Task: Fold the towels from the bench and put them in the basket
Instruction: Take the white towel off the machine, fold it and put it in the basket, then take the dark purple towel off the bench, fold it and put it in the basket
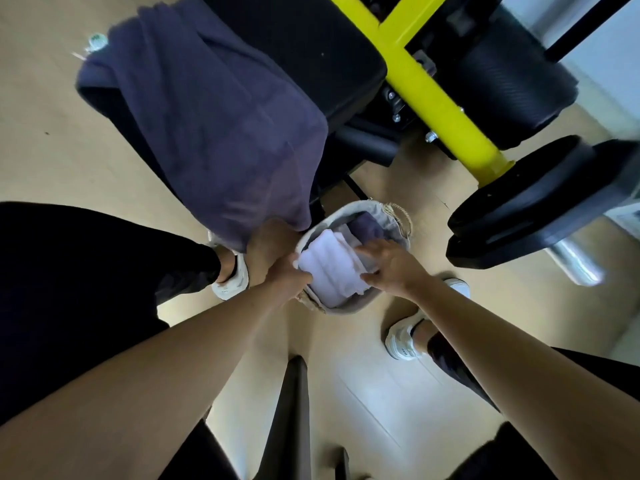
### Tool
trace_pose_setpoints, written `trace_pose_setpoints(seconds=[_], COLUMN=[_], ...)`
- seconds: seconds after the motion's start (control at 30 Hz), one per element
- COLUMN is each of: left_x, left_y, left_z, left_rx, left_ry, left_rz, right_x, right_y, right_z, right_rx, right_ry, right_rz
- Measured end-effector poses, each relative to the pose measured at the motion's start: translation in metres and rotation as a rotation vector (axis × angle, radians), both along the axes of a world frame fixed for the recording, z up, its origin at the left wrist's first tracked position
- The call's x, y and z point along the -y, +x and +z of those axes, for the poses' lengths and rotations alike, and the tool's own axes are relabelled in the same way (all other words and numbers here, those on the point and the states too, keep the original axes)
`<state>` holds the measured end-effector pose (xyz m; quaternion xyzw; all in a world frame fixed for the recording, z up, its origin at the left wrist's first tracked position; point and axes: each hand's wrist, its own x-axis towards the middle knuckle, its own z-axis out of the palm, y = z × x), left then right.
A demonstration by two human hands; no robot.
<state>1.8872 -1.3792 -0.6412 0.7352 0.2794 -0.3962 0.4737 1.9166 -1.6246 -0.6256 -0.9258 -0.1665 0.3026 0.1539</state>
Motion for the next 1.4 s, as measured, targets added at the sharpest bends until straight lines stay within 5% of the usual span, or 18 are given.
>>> trace_pose_setpoints(seconds=[0.37, 0.47, 0.63, 0.77, 0.9, 1.0, 1.13, 1.4], left_x=[0.002, 0.004, -0.027, -0.077, -0.105, -0.099, -0.089, -0.083], left_y=[0.006, 0.010, 0.017, 0.040, 0.059, 0.061, 0.056, 0.019], left_z=[0.060, 0.111, 0.180, 0.206, 0.187, 0.183, 0.189, 0.204], left_rx=[0.269, 0.535, 0.956, 1.228, 1.090, 1.074, 1.122, 0.953], left_ry=[0.072, 0.133, 0.173, 0.522, 0.713, 0.743, 0.716, 0.141], left_rz=[-0.190, -0.309, -0.224, -0.315, -0.362, -0.325, -0.330, -0.555], right_x=[-0.031, -0.055, -0.094, -0.120, -0.139, -0.136, -0.124, -0.080], right_y=[-0.018, -0.016, 0.011, 0.062, 0.094, 0.094, 0.081, 0.037], right_z=[0.051, 0.077, 0.135, 0.147, 0.146, 0.143, 0.157, 0.244], right_rx=[0.071, 0.149, 0.096, 0.023, -0.133, -0.172, -0.033, 0.211], right_ry=[0.035, 0.213, 0.671, 0.921, 0.989, 0.879, 0.921, 1.006], right_rz=[-0.184, -0.355, -0.730, -0.906, -1.069, -0.996, -0.928, -0.640])
